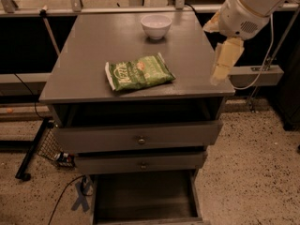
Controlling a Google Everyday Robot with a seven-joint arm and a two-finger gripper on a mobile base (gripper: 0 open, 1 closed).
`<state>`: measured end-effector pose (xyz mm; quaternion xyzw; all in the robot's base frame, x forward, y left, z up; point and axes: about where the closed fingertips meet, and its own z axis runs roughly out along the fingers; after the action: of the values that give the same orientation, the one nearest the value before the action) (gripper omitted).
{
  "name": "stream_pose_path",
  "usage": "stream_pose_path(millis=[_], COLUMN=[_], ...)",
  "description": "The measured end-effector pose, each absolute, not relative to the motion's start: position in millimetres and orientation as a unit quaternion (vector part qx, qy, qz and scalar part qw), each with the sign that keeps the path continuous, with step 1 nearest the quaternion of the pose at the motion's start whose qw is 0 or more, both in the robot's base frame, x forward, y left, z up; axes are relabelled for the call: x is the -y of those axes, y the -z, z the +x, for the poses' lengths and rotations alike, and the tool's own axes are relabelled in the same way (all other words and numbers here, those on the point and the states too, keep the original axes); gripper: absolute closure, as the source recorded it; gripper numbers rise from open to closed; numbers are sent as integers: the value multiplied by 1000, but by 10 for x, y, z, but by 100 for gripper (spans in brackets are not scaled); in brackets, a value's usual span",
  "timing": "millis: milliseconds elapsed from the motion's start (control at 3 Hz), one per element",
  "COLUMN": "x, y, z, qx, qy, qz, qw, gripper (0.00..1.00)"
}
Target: Place green jalapeno chip bag into bottom drawer
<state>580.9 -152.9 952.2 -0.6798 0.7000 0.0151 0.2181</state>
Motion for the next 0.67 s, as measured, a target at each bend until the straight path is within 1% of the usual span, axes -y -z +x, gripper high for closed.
stream_pose_path(millis=[333,667], x=[1257,1239], y=[-9356,-9352], z=[6085,6111], qx=[-713,-716], qy=[-27,-28], qz=[-661,-656], qw=[234,237], gripper=[0,0])
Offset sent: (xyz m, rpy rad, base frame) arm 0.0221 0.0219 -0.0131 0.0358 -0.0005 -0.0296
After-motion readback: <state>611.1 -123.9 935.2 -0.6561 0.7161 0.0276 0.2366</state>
